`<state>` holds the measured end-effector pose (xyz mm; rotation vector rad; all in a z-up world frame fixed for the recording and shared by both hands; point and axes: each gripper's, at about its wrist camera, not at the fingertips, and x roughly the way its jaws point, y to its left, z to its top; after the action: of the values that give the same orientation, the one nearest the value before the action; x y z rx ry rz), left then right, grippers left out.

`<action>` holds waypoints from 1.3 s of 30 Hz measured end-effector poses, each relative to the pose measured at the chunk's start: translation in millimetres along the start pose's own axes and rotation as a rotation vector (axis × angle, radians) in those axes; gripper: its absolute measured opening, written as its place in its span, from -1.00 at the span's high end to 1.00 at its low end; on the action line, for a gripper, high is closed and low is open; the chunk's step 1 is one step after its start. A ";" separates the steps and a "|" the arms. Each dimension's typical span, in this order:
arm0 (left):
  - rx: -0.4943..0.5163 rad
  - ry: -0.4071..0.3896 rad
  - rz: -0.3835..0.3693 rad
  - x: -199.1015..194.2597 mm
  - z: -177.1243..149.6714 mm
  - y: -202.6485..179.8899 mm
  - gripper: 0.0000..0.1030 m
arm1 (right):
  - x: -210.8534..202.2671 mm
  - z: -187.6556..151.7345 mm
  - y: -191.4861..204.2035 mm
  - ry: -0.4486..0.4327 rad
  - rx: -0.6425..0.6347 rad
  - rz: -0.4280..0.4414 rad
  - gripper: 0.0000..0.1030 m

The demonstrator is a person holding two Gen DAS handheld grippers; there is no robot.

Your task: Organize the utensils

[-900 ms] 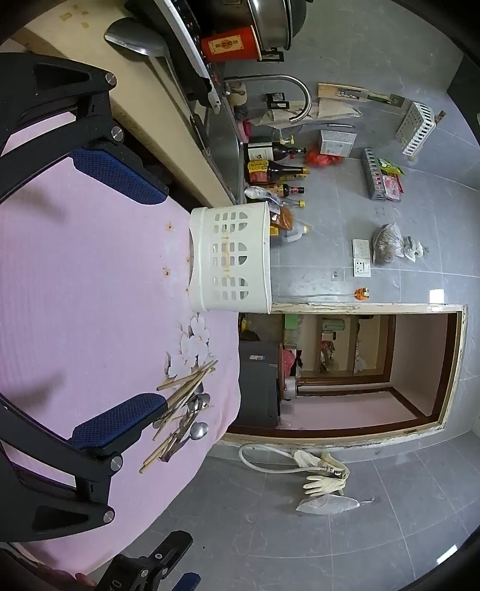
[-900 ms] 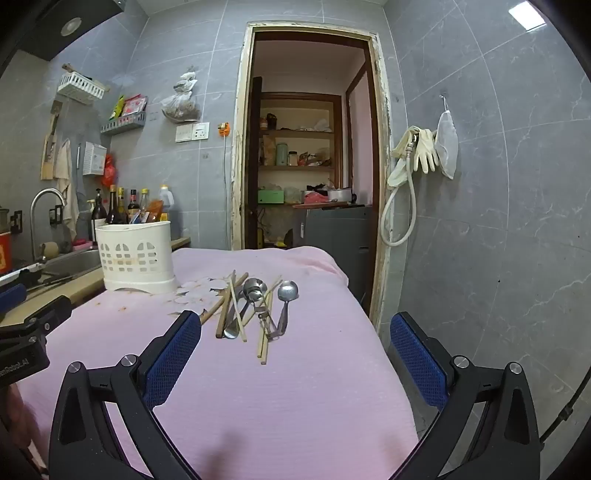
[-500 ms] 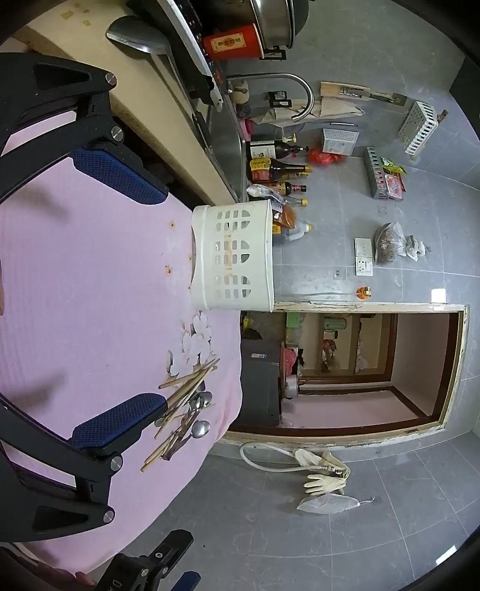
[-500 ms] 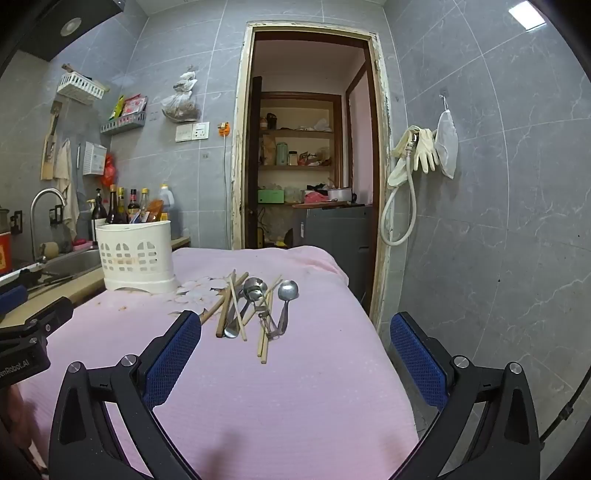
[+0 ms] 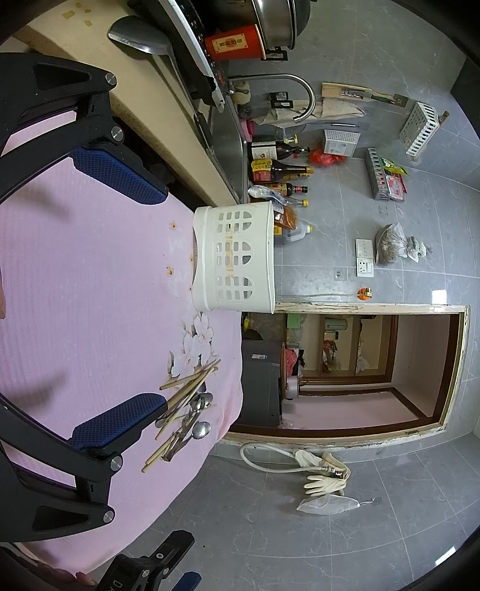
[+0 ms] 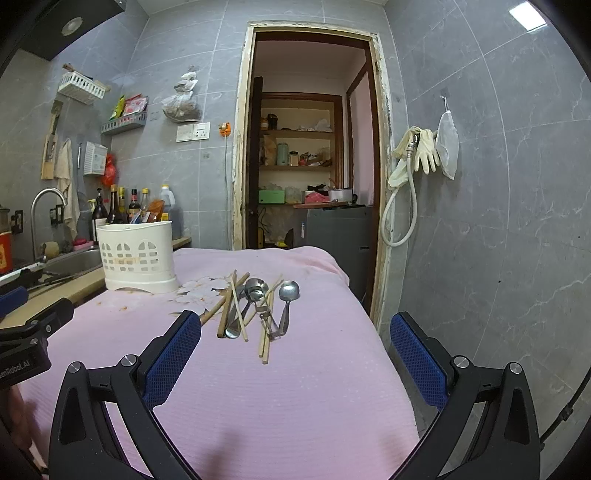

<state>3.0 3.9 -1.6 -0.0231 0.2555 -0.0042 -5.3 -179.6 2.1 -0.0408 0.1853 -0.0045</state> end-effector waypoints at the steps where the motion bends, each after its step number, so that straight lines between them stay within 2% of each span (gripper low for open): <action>1: 0.000 0.000 0.000 -0.2 -0.2 -0.1 -0.95 | 0.1 -0.1 0.1 0.000 0.000 0.001 -1.00; 39: -0.017 0.021 -0.007 -1.0 -5.0 -1.0 -0.95 | 0.5 -0.7 5.0 0.001 -0.003 0.006 -1.00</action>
<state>0.8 2.8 -6.2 -0.0405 0.2766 -0.0089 -4.9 -174.6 1.1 -0.0433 0.1866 0.0016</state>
